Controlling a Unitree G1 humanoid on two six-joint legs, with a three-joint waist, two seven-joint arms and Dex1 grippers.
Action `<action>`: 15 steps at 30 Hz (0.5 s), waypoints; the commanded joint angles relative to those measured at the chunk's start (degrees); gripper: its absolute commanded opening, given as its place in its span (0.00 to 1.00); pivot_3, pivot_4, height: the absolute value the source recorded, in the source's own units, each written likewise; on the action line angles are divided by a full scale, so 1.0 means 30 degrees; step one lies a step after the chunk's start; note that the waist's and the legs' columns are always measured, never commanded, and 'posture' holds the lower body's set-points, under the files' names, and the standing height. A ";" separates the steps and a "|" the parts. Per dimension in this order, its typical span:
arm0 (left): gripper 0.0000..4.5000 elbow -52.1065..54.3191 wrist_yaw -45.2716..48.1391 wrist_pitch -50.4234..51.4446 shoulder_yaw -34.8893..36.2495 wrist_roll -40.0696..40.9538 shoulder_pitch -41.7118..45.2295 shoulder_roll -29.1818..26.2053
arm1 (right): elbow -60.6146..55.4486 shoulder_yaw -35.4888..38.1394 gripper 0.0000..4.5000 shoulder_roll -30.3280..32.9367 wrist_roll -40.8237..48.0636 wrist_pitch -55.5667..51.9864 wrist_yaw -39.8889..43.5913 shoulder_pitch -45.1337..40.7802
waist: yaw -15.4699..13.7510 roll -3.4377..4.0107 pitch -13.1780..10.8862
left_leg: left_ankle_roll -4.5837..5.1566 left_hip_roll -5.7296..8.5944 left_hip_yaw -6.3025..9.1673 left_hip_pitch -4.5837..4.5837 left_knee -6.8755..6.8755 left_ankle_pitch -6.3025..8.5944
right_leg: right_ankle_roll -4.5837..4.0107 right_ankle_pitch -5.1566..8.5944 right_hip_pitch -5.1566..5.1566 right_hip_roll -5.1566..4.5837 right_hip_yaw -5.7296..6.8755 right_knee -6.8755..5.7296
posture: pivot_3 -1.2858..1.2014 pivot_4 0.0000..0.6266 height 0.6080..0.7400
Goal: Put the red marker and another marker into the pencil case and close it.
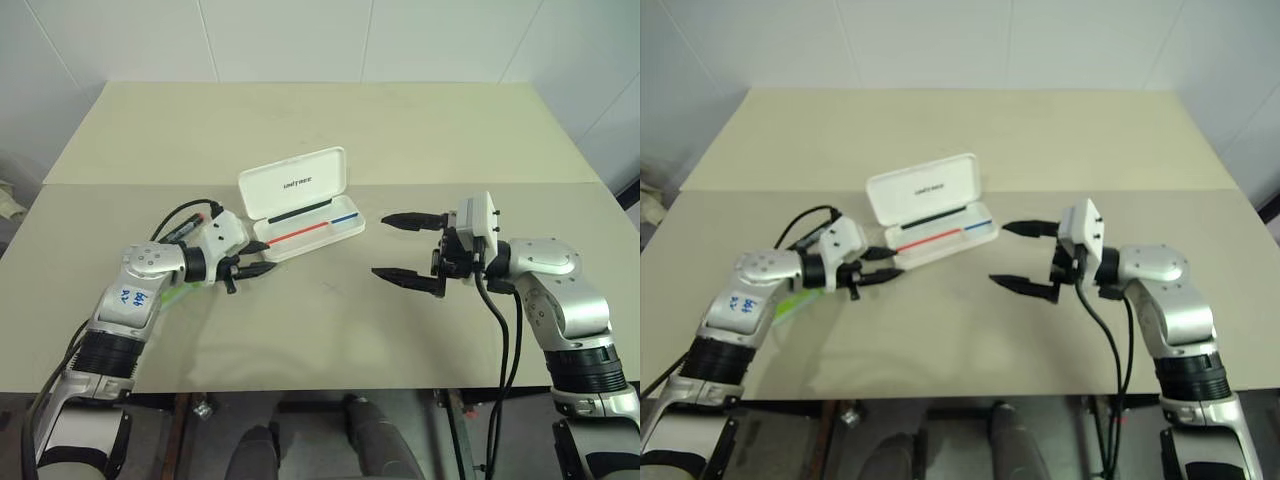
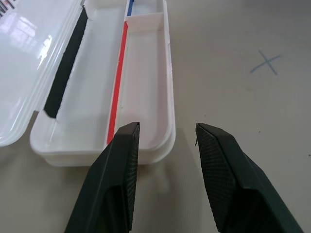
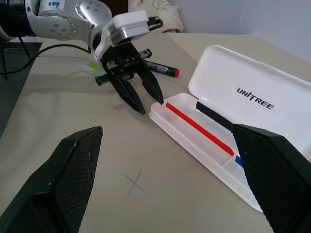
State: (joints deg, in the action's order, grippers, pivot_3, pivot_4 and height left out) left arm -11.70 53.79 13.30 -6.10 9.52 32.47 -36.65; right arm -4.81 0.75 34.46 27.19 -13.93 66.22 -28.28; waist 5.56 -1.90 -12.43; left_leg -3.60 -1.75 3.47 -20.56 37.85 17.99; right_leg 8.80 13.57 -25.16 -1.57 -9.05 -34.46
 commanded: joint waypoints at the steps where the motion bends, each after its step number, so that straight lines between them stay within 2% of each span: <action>1: 0.42 -0.0495 0.0118 -0.0604 -0.0310 -0.0520 0.0938 0.0370 | -0.1160 0.0435 1.00 -0.0228 0.0523 0.0231 -0.0394 0.0485 | -0.0101 0.0000 0.0000 | 0.0000 0.0000 -0.0001 0.0000 0.0000 0.0000 | 0.0000 0.0000 0.0000 0.0000 -0.0002 -0.0003 | 0.52 0.24 1.00; 15: 0.42 -0.2790 0.1427 -0.1005 -0.1845 -0.2071 0.2555 0.0901 | -0.1887 0.0458 1.00 -0.0606 0.0507 0.0389 -0.1305 0.0880 | -0.0265 0.0000 0.0001 | 0.0000 0.0004 -0.0003 0.0008 0.0028 0.0000 | 0.0001 0.0000 0.0017 0.0001 -0.0002 -0.0015 | 0.52 0.24 1.00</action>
State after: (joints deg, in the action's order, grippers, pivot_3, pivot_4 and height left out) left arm -18.94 56.93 10.66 -10.22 4.60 39.55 -34.24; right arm -8.29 0.71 32.95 27.33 -13.70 62.85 -25.73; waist 4.77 -1.89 -12.42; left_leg -3.60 -1.73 3.46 -20.53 37.94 17.99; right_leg 8.80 13.57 -25.10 -1.57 -9.07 -34.51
